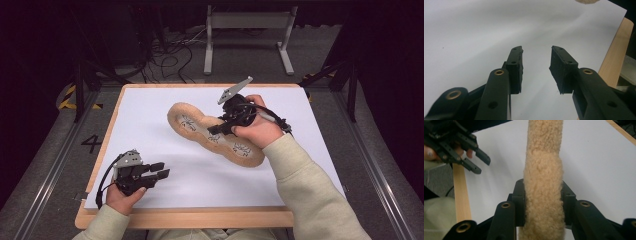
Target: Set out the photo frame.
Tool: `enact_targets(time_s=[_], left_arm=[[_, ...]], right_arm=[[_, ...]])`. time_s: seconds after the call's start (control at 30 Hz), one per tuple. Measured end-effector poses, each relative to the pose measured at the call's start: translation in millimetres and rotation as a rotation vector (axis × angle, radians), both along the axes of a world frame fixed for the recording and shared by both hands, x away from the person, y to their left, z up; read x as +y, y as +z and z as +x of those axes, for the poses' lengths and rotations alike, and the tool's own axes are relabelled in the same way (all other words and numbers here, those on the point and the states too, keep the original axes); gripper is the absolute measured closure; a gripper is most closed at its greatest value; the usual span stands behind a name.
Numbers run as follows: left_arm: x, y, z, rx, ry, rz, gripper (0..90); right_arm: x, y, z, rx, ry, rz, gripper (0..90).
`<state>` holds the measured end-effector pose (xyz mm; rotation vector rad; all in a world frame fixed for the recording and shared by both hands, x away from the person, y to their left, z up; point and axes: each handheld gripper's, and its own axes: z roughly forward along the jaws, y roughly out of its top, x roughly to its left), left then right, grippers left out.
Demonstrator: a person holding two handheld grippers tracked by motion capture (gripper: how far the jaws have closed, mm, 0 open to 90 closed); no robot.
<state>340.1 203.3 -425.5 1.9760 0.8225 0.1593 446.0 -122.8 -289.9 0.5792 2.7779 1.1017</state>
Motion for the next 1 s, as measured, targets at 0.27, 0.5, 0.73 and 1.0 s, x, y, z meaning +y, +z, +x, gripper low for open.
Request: enact_targets(time_s=[0.27,0.5,0.73,1.0], left_arm=[[3.5,-0.8,-1.9,0.014,-0.001,-0.007,63.5],[1.9,-1.6,-0.8,0.022,-0.011,-0.011,63.5],[0.5,-2.1,1.8,0.023,-0.017,-0.014,63.0],[-0.7,-2.0,2.9,0.025,-0.025,-0.015,63.0]], right_arm=[[-2.5,0.2,10.8,0.003,0.146,-0.094,66.6],[-10.1,-4.7,18.7,0.006,0.248,-0.074,66.5],[-11.6,-15.3,20.2,0.027,0.321,-0.082,66.6],[-9.3,-29.1,20.4,0.03,0.378,-0.092,66.6]])
